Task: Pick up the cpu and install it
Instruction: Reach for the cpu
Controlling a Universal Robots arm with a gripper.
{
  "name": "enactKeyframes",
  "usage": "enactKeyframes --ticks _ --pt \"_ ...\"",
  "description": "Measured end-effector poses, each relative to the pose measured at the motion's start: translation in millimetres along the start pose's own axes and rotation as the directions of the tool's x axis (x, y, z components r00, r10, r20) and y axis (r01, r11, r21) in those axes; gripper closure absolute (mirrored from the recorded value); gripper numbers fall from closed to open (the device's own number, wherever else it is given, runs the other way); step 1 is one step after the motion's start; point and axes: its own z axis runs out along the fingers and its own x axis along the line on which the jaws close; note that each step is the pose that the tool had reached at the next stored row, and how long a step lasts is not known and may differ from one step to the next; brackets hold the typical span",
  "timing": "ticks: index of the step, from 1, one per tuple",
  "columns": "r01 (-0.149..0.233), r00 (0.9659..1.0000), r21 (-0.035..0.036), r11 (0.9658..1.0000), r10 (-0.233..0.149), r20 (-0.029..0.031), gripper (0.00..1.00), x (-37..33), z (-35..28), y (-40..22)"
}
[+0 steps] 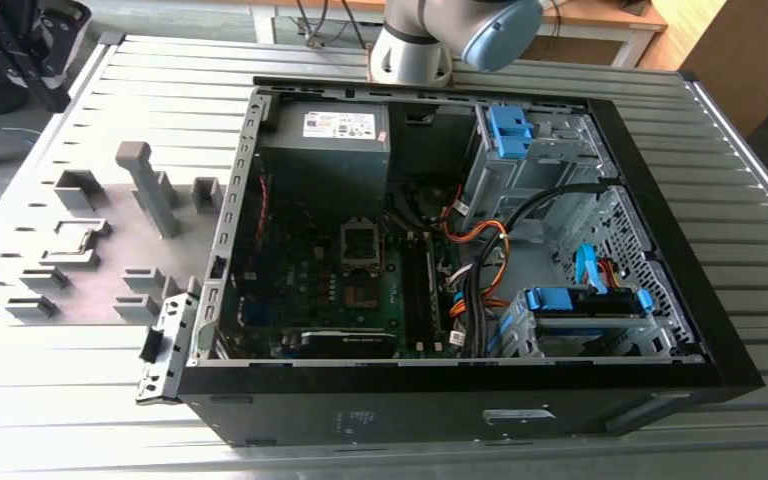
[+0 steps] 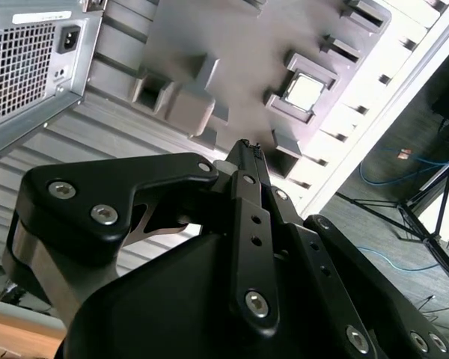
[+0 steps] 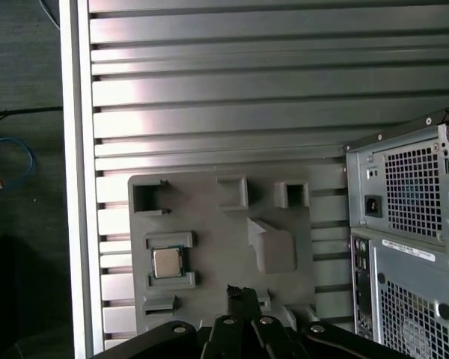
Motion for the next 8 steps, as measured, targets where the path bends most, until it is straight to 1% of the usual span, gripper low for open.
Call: enactKeyframes --ticks 2,8 --pt "0.0 1.0 0.0013 1.0 0.0 0.0001 0.89 4.6 1.6 -0.4" --pt "0.0 1.0 0.0069 1.0 0.0 -0.0006 0.89 14.9 7.4 -1.4"
